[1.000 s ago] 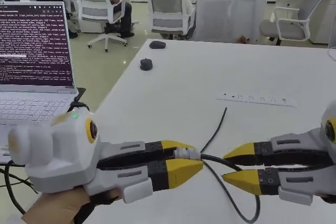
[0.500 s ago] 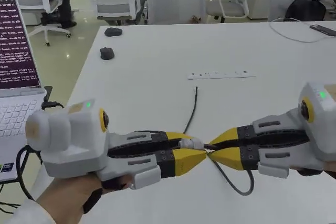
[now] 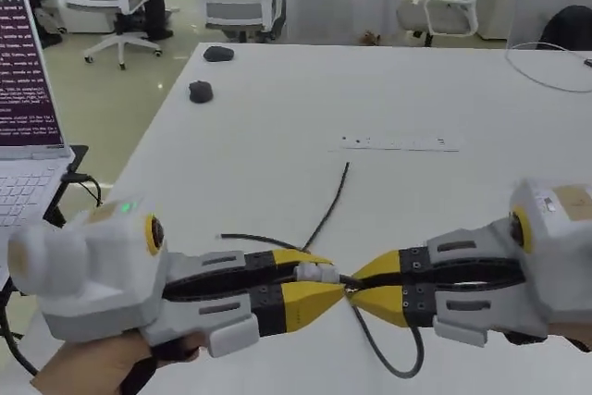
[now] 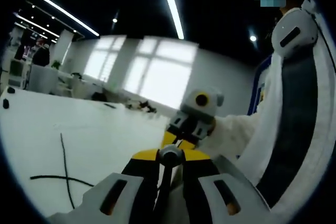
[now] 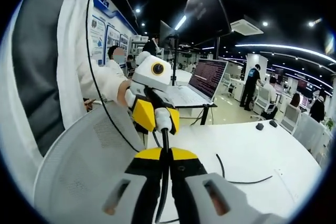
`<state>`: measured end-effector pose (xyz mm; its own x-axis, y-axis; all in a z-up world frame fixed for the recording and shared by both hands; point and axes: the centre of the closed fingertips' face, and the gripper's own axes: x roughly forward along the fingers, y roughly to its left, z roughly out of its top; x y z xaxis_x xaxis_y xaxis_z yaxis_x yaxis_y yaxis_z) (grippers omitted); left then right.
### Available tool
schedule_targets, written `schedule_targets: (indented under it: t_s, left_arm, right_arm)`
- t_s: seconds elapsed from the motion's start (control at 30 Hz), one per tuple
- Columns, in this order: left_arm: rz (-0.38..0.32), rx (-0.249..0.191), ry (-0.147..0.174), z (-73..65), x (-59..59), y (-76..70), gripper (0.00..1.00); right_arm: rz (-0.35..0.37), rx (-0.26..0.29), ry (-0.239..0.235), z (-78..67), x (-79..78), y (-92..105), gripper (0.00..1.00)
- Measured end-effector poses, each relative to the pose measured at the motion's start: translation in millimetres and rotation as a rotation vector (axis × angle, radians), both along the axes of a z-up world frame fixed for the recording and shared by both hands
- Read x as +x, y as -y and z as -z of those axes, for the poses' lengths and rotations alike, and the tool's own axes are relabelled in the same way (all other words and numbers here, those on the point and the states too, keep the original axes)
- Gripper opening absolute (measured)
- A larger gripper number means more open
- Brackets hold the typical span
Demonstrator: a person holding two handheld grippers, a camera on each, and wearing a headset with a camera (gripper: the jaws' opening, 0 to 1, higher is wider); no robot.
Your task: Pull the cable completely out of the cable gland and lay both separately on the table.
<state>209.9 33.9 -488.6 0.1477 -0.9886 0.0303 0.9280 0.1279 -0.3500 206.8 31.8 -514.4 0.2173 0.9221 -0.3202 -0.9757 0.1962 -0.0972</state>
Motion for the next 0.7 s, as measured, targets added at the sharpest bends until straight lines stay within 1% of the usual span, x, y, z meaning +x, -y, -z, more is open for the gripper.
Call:
schedule_targets:
  t_s: [0.07, 0.13, 0.17, 0.27, 0.33, 0.37, 0.43, 0.5, 0.6, 0.63, 0.7]
  left_arm:
    - [-0.027, 0.02, 0.01, 1.1, -1.2, 5.1, 0.16]
    - [-0.05, 0.034, 0.005, 3.1, -1.5, 8.5, 0.16]
    - [-0.055, 0.035, 0.005, 2.8, -2.1, 9.6, 0.16]
    - [-0.053, 0.035, -0.003, 2.3, -0.7, 12.4, 0.16]
    - [-0.04, 0.051, 0.006, 0.9, -0.6, 14.3, 0.16]
    - [-0.037, 0.059, 0.013, -0.7, 0.2, 12.6, 0.16]
    - [-0.036, 0.051, 0.024, -5.9, 0.9, 8.2, 0.16]
    - [-0.038, 0.038, 0.027, -8.2, 1.9, 5.5, 0.16]
    - [-0.036, 0.032, 0.03, -7.7, 0.1, 5.4, 0.16]
    - [-0.035, 0.031, 0.031, -7.8, -0.4, 5.4, 0.16]
    - [-0.028, 0.021, 0.044, -11.7, -3.7, 4.1, 0.16]
  right_arm:
    - [-0.028, 0.005, -0.001, 2.0, -0.9, 4.6, 0.03]
    - [-0.037, 0.01, -0.01, 3.8, -1.0, 7.6, 0.03]
    - [-0.039, 0.011, -0.01, 3.7, -1.9, 8.1, 0.03]
    - [-0.044, 0.011, 0.011, 2.6, -5.1, 11.4, 0.03]
    - [-0.036, 0.003, 0.022, 4.0, -4.4, 15.1, 0.03]
    - [-0.02, -0.005, 0.023, 4.8, -2.5, 17.7, 0.03]
    - [0.002, -0.006, 0.029, 2.8, -2.0, 21.3, 0.03]
    - [0.012, -0.01, 0.041, 3.1, -1.9, 23.8, 0.03]
    - [0.033, -0.054, 0.035, 12.8, -0.4, 32.1, 0.03]
    - [0.043, -0.061, 0.034, 15.2, 0.5, 34.7, 0.03]
    - [0.063, -0.076, 0.019, 21.9, 0.0, 40.5, 0.03]
